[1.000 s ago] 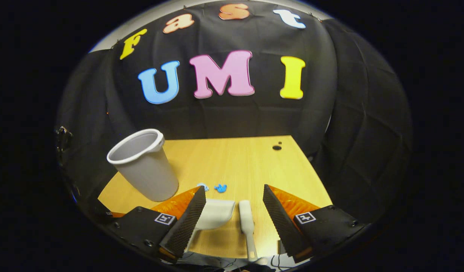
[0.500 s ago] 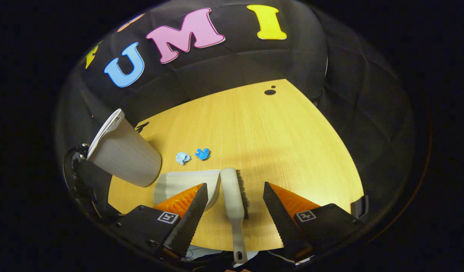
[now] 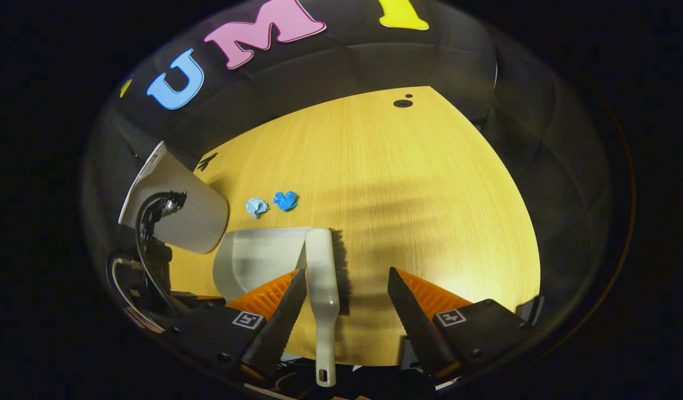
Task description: Pick up the small broom and dustpan from the desktop, sweep the trash into the dustpan with the broom, and then empty the trash into the garbage bin.
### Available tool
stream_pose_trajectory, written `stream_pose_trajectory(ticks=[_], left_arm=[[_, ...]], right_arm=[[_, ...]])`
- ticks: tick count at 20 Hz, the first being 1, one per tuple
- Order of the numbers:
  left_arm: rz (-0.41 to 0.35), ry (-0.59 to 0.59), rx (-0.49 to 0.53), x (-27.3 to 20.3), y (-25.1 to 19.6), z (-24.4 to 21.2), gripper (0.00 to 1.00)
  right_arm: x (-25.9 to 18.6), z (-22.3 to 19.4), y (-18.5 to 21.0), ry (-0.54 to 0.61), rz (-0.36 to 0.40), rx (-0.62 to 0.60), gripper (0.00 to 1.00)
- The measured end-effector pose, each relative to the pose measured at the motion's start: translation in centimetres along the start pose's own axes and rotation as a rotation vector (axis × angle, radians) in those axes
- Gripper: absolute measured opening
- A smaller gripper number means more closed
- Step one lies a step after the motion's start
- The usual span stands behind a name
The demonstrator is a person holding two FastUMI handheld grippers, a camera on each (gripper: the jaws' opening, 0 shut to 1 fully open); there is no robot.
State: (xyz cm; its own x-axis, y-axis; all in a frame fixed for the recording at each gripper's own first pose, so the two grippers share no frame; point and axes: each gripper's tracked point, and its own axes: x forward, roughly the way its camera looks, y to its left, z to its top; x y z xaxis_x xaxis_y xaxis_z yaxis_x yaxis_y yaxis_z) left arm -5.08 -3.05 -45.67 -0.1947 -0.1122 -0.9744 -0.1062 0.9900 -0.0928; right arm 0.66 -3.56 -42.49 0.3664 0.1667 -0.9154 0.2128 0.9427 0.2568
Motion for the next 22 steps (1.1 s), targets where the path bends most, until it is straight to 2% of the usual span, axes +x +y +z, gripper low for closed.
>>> stream_pose_trajectory(ticks=[5, 11, 16, 19, 20, 21, 22], left_arm=[[0.029, 0.03, 0.075, 0.4, 0.2, 0.6, 0.79], [0.011, 0.047, 0.101, 1.4, 0.2, 2.1, 0.8], [0.012, 0.048, 0.121, 1.6, 0.2, 2.9, 0.81], [0.012, 0.064, 0.12, 1.5, 0.1, 3.4, 0.8], [0.014, 0.066, 0.111, 1.7, 0.0, 3.3, 0.8], [0.014, 0.064, 0.108, 1.6, 0.1, 3.6, 0.81], [0.014, 0.065, 0.103, 1.6, 0.1, 3.5, 0.8]], right_arm=[[0.7, -2.7, 1.9, 0.123, -0.002, 0.002, 0.96], [2.1, -6.0, 0.8, 0.314, -0.14, -0.044, 0.96], [3.9, -7.5, 1.2, 0.374, -0.217, -0.123, 0.95], [4.9, -8.4, 0.9, 0.415, -0.26, -0.117, 0.96], [5.2, -8.6, 0.8, 0.426, -0.268, -0.118, 0.86], [5.5, -8.7, 0.8, 0.438, -0.276, -0.119, 0.95], [5.8, -9.0, 0.8, 0.445, -0.279, -0.113, 0.94]])
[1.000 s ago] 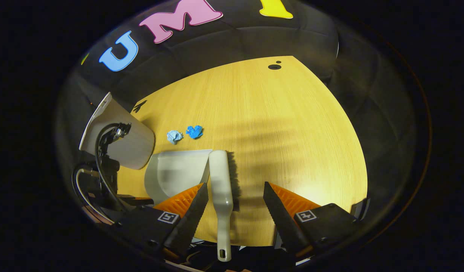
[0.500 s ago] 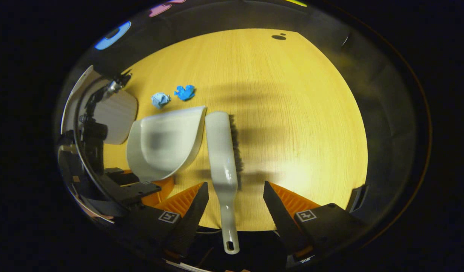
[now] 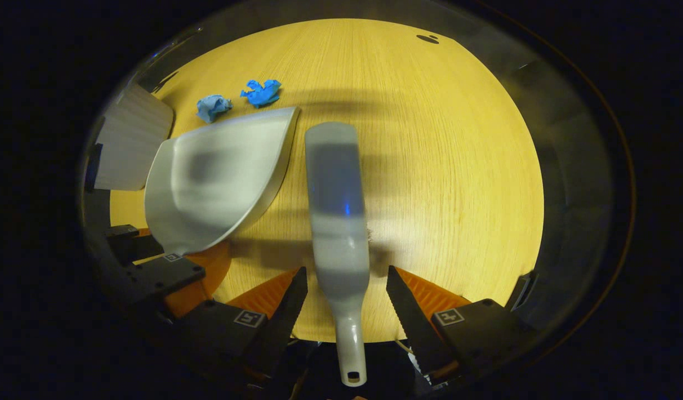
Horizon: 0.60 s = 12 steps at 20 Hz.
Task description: Pick up the small broom and dustpan from the desktop, sweep the trash into the dustpan with the broom, and then empty the trash into the garbage bin.
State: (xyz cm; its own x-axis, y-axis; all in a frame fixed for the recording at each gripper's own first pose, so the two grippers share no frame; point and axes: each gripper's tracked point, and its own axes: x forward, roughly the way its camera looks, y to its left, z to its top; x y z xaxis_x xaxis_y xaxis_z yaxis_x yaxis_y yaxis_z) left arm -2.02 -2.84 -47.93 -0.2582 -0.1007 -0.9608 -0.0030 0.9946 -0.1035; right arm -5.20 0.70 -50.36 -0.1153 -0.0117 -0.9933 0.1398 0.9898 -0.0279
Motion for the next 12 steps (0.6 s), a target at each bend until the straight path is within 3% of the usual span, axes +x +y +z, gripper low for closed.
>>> stream_pose_trajectory(ticks=[3, 6, 8, 10, 11, 12], left_arm=[[0.002, -0.002, -0.011, 0.1, 0.0, 0.3, 0.79], [0.002, -0.015, -0.018, -0.1, 0.0, 0.6, 0.64], [0.003, -0.011, -0.022, 0.0, 0.1, 0.6, 0.55], [0.004, -0.001, -0.019, 0.0, -0.1, 0.7, 0.41], [0.0, 0.001, -0.013, -0.2, -0.2, 0.6, 0.41], [0.0, -0.005, -0.004, 0.1, -0.2, 0.4, 0.37]], right_arm=[[0.8, -0.1, 0.3, 0.022, 0.019, 0.018, 0.88], [1.2, 0.0, 0.2, 0.025, 0.015, 0.045, 0.86], [1.2, 0.0, 0.3, 0.045, 0.015, 0.035, 0.6], [1.2, -0.1, 0.3, 0.064, 0.021, 0.021, 0.72], [1.2, -0.3, 0.2, 0.059, 0.023, 0.017, 0.76], [1.2, -0.3, 0.2, 0.047, 0.023, 0.016, 0.61]])
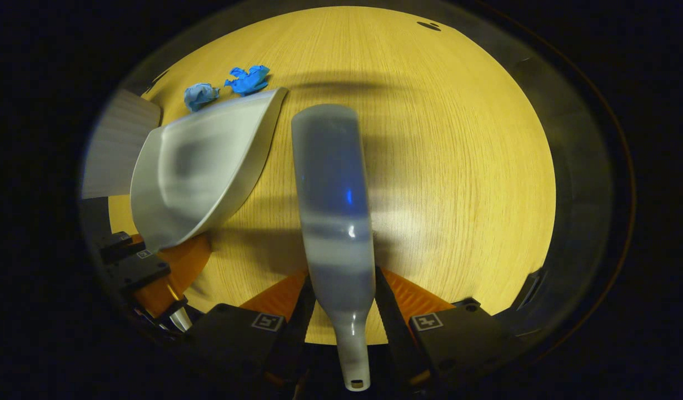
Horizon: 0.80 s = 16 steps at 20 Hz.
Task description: Pick up the small broom and dustpan from the desktop, sweep the trash into the dustpan with the broom, and then empty the trash into the garbage bin.
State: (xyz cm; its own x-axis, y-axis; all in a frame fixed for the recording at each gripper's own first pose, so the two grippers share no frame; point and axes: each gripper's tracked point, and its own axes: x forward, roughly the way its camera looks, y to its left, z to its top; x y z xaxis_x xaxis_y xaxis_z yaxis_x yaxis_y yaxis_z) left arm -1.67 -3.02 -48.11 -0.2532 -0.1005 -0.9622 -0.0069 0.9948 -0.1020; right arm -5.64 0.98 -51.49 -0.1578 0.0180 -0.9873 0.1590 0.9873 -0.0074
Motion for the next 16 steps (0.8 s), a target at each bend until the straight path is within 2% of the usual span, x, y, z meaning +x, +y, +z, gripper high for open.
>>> stream_pose_trajectory(ticks=[2, 4, 5, 6, 7, 8, 10, 11, 13, 16], left_arm=[[-0.003, -0.006, 0.021, -0.1, 0.0, 0.0, 0.34], [-0.006, -0.006, 0.046, -0.4, 0.0, 0.2, 0.31], [-0.008, -0.008, 0.062, -0.1, 0.1, 0.1, 0.3], [-0.012, -0.006, 0.076, -0.1, 0.2, -0.1, 0.3], [-0.007, 0.004, 0.096, -0.1, 0.6, -0.5, 0.29], [0.005, 0.001, 0.117, -0.4, 1.2, -1.0, 0.28], [-0.006, 0.0, 0.11, -0.5, 2.1, -2.2, 0.27], [-0.018, -0.004, 0.106, -0.7, 2.6, -2.9, 0.27], [-0.033, -0.017, 0.136, -1.0, 3.4, -3.8, 0.25], [0.039, -0.053, 0.212, -1.7, 5.2, -4.8, 0.26]], right_arm=[[0.0, -0.1, -0.1, -0.027, -0.002, -0.008, 0.69], [0.1, -0.1, 0.1, -0.021, 0.005, -0.023, 0.49], [0.0, -0.3, 0.1, -0.006, 0.009, -0.037, 0.36], [0.0, -0.3, -0.2, 0.006, 0.017, -0.049, 0.4], [0.0, -0.2, -0.4, 0.0, 0.024, -0.033, 0.35], [-0.1, 0.1, -0.2, -0.006, 0.034, -0.031, 0.34], [-0.5, 0.6, -0.7, -0.039, 0.025, -0.105, 0.23], [-1.2, 1.3, -0.6, -0.057, 0.034, -0.134, 0.29], [-3.6, 4.7, -0.3, -0.137, 0.049, -0.168, 0.29], [-8.9, 13.1, 0.1, -0.291, 0.031, -0.238, 0.28]])
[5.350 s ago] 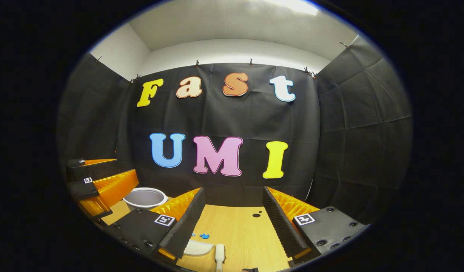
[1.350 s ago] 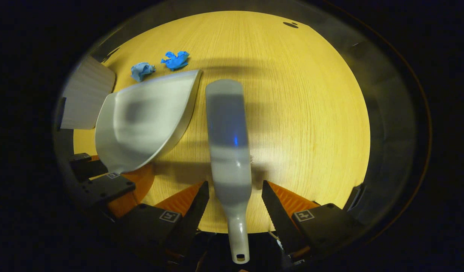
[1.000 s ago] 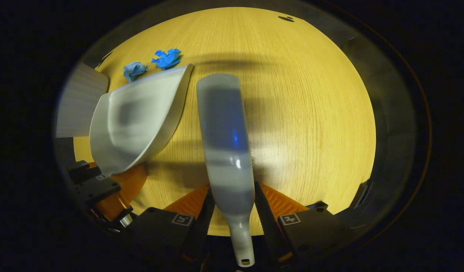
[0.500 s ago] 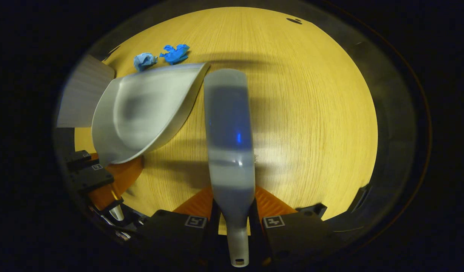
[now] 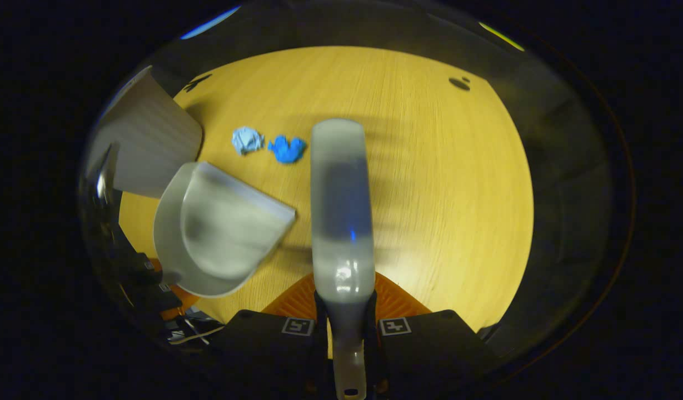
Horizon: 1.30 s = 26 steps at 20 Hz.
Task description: Pick up the small broom and dustpan from the desktop, sweep the trash into the dustpan with the broom, and then empty the trash into the garbage bin.
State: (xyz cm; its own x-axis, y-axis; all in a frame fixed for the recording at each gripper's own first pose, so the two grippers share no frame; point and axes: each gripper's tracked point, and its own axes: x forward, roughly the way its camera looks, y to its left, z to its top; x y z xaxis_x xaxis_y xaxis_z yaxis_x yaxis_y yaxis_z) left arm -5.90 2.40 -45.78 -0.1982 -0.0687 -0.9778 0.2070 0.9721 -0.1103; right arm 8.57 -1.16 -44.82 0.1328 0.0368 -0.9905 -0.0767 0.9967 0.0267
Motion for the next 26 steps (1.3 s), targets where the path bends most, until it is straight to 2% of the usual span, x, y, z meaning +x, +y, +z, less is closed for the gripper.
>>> stream_pose_trajectory(ticks=[2, 3, 6, 8, 11, 15, 16, 18, 20, 22, 24, 26], left_arm=[[-0.001, -0.016, 0.023, -0.4, -0.3, -0.4, 0.25], [-0.013, -0.021, 0.027, -0.5, -0.5, -0.4, 0.25], [0.017, -0.009, 0.035, 0.0, -0.1, -0.8, 0.25], [0.032, 0.014, 0.024, 0.5, 0.0, -1.4, 0.26], [0.003, 0.044, -0.013, 1.1, -0.4, -2.4, 0.25], [-0.025, 0.062, -0.072, 1.4, -1.1, -3.2, 0.25], [-0.02, 0.062, -0.064, 1.5, -1.0, -3.3, 0.25], [-0.016, 0.067, -0.049, 1.8, -1.0, -3.4, 0.25], [-0.015, 0.068, -0.049, 1.7, -0.7, -3.6, 0.25], [-0.019, 0.057, -0.046, 1.7, -0.8, -3.4, 0.25], [-0.013, 0.051, 0.004, 1.8, -0.7, -4.5, 0.25], [0.01, 0.033, 0.038, 2.2, -0.8, -5.7, 0.25]], right_arm=[[-0.7, 6.2, -0.9, -0.062, -0.009, -0.049, 0.28], [-0.5, 8.8, -1.6, -0.079, -0.038, -0.101, 0.28], [2.6, 12.5, -3.1, -0.075, -0.101, -0.298, 0.28], [4.9, 12.5, -2.1, -0.017, -0.075, -0.396, 0.28], [7.7, 12.1, -0.5, 0.057, -0.061, -0.563, 0.28], [9.0, 9.4, 1.3, 0.199, -0.071, -0.766, 0.28], [9.3, 9.4, 2.1, 0.174, -0.07, -0.833, 0.28], [9.0, 6.0, 4.2, 0.271, 0.048, -0.898, 0.28], [8.5, 3.8, 5.3, 0.325, 0.107, -1.002, 0.28], [6.9, 1.5, 6.1, 0.407, 0.207, -1.058, 0.28], [6.3, -1.1, 7.0, 0.495, 0.307, -1.06, 0.28], [4.8, -3.4, 8.5, 0.592, 0.449, -0.924, 0.28]])
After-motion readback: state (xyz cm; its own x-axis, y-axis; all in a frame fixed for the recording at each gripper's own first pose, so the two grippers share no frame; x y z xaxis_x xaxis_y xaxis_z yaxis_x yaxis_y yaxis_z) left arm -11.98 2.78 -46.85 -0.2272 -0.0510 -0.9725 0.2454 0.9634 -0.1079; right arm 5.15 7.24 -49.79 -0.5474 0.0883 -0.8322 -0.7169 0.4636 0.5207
